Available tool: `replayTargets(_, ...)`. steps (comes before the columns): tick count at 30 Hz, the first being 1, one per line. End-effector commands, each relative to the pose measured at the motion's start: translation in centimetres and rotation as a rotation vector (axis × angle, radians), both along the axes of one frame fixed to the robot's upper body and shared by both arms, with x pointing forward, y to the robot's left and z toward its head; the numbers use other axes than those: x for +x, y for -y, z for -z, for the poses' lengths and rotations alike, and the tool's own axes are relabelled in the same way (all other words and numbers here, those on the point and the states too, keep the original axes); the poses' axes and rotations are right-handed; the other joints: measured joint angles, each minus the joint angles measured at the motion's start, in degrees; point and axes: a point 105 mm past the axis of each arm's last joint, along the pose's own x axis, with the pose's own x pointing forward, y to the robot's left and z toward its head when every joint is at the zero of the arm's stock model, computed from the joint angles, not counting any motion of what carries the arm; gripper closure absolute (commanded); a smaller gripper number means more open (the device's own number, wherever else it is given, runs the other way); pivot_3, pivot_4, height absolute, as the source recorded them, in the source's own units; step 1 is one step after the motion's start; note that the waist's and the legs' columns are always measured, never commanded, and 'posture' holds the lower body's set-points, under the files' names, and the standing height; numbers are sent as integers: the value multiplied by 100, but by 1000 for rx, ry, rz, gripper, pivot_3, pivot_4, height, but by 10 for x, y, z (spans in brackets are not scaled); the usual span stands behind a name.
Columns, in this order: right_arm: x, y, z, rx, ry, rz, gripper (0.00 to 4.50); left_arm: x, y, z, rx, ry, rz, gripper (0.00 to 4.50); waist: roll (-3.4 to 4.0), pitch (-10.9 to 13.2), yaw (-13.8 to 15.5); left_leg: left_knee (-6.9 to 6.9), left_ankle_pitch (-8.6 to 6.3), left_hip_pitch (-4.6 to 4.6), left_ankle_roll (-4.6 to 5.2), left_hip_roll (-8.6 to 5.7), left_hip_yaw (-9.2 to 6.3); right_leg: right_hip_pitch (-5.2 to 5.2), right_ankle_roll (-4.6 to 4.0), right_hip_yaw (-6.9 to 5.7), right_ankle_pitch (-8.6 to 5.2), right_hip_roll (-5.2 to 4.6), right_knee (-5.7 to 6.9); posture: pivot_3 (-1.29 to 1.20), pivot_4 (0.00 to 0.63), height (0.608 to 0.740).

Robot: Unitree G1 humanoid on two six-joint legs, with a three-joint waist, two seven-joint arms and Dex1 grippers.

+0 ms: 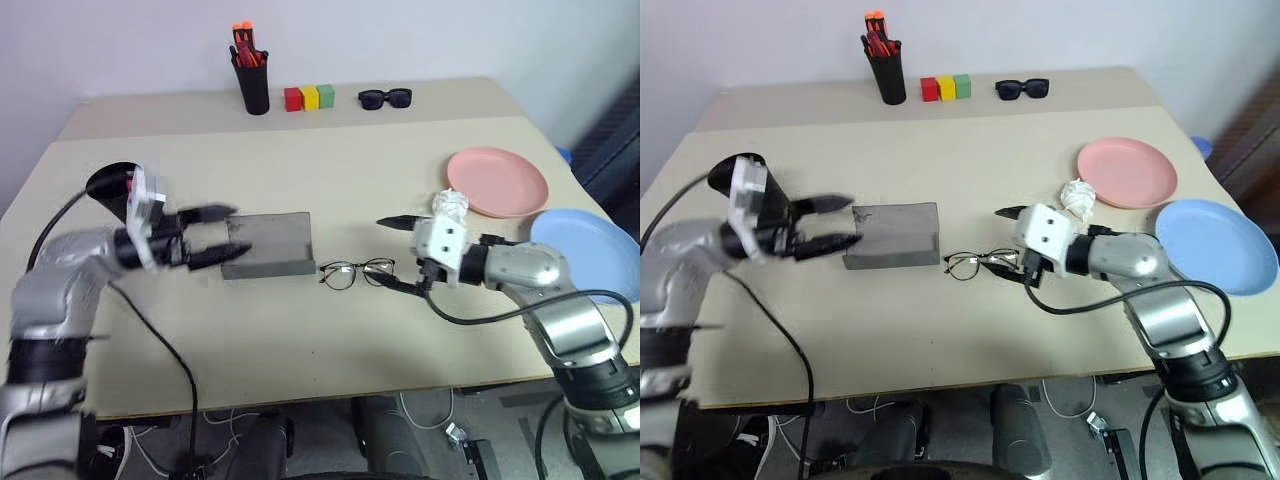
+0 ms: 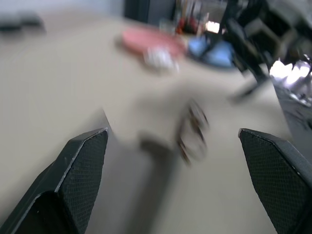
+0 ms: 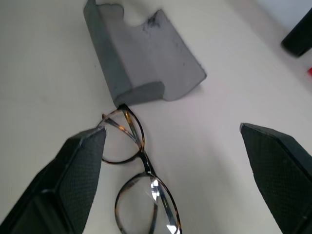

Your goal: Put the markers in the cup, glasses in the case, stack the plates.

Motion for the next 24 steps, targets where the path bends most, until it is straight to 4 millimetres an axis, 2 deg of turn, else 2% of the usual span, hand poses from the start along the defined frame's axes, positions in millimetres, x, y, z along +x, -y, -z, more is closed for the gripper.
replayTargets(1,5,-1,11,-128,-45,5,0,-6,-6,-18,54,91,-20,98,0,0,94,1,1,0,-1,-2,-1,4,-1,-2,0,-1,-2,0,150,740)
replayTargets(4,11,-4,19,-159,-119,18,0,-6,-5,-19,59,106,-27,98,0,0,181,5,1,4,-1,-3,-2,22,-1,-5,0,-1,-20,0,150,740)
replayTargets(10,19,-8,25,-226,-103,29,0,-7,8,-20,55,115,-9,98,0,0,140,-1,0,2,-1,-2,-1,13,-1,-6,0,-2,-22,0,150,740)
replayTargets(13,19,-5,24,-236,-101,23,790,-6,12,-22,56,115,-2,0,0,0,135,-2,0,0,0,-2,1,11,-1,-6,0,-2,-23,0,150,740)
replayTargets(16,14,0,26,-246,-126,17,2194,-5,15,-22,64,121,10,0,0,0,136,-2,0,1,0,-2,1,11,-1,-6,1,-2,-23,0,150,740)
replayTargets(17,13,1,27,-252,-122,17,2828,-5,16,-22,63,122,12,0,0,0,137,-2,0,1,0,-2,1,12,-1,-6,1,-2,-22,0,150,740)
replayTargets(20,13,1,25,-248,-126,16,4178,-3,16,-21,55,119,14,0,0,0,135,-2,0,1,0,-2,2,12,-1,-6,1,-2,-23,0,150,740)
replayTargets(24,12,-1,25,-248,-122,14,4178,-1,11,-16,59,120,12,0,0,0,132,-2,0,2,0,-2,2,12,-1,-6,1,-2,-22,0,150,740)
